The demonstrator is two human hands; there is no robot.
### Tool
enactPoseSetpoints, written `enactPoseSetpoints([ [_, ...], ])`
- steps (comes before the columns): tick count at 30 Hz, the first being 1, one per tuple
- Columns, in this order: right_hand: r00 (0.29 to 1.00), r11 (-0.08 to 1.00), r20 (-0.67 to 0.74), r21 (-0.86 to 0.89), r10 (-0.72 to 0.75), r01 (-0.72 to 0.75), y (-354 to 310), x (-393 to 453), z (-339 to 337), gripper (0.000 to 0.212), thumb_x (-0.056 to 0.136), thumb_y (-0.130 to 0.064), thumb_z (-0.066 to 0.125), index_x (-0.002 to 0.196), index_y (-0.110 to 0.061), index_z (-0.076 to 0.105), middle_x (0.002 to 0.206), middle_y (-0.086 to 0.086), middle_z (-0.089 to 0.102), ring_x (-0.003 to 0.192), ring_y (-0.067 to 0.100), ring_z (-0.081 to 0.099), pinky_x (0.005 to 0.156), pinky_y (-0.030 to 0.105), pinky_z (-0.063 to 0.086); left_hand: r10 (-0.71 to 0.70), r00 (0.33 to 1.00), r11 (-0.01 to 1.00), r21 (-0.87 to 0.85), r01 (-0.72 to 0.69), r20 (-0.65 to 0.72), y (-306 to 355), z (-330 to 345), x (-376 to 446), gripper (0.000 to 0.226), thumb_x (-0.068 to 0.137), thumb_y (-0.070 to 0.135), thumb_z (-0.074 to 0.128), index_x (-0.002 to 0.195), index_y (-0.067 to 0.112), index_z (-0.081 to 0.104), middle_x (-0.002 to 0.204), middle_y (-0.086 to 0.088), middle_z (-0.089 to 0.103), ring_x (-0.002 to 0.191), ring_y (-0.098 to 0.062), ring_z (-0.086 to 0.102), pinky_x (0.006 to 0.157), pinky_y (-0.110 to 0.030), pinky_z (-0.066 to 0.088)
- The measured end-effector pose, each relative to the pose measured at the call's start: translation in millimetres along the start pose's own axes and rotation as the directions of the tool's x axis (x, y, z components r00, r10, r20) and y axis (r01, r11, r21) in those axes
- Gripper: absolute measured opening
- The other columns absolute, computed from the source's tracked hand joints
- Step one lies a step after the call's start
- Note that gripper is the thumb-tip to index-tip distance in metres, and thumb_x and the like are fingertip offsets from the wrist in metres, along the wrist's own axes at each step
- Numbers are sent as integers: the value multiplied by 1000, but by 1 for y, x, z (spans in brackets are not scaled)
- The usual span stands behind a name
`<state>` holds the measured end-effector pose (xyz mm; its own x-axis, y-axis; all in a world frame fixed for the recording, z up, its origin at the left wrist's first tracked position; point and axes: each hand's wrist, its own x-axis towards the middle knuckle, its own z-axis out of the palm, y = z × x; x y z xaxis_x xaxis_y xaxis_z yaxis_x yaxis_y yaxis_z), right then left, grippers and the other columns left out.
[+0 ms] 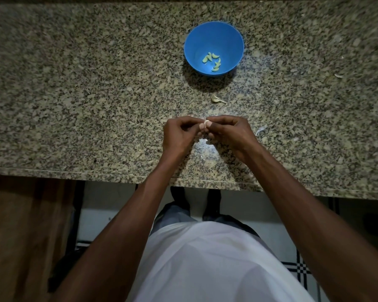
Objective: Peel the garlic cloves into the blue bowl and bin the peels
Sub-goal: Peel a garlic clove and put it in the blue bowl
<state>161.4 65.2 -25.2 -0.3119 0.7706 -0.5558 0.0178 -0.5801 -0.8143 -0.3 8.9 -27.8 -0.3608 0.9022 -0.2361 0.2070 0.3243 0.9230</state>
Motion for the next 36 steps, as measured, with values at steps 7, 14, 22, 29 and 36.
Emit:
enactPoseSetpoints([
  [7,1000,1000,-21,-10,-17,17,0,-1,3,21,84,-3,84,102,6,77,100,15,80,90,22,79,78,25,62,76,995,973,225,-60,-62,0,5,0,21,88,28,83,100,12,79,85,6,76,74,1,73,67,-18,62],
  [14,994,986,-45,-132,-104,97,3,2,4,19,85,-10,85,99,0,79,94,14,79,83,21,77,73,27,62,129,988,932,349,-92,-83,1,11,0,17,89,31,79,94,16,72,75,18,61,73,6,64,67,-17,57],
  [22,983,980,-66,-114,-171,162,8,-1,4,21,89,-8,81,106,5,76,97,19,78,89,28,78,83,34,64,53,997,962,270,-37,-53,2,12,4,11,88,24,79,91,21,68,82,10,69,78,-4,69,70,-26,63],
  [29,998,997,58,79,16,-21,4,2,0,17,92,-4,76,109,0,76,93,16,78,85,25,73,87,41,63,-120,992,993,-18,119,-44,-7,8,7,19,88,11,80,102,6,69,98,-7,73,91,-16,71,78,-24,60],
  [36,996,990,63,116,70,-77,5,5,-6,21,96,-5,72,116,0,75,96,16,78,90,25,74,92,44,61,-77,997,990,-114,80,24,-6,3,1,16,92,10,75,105,18,77,99,6,77,87,-5,73,77,-26,61],
])
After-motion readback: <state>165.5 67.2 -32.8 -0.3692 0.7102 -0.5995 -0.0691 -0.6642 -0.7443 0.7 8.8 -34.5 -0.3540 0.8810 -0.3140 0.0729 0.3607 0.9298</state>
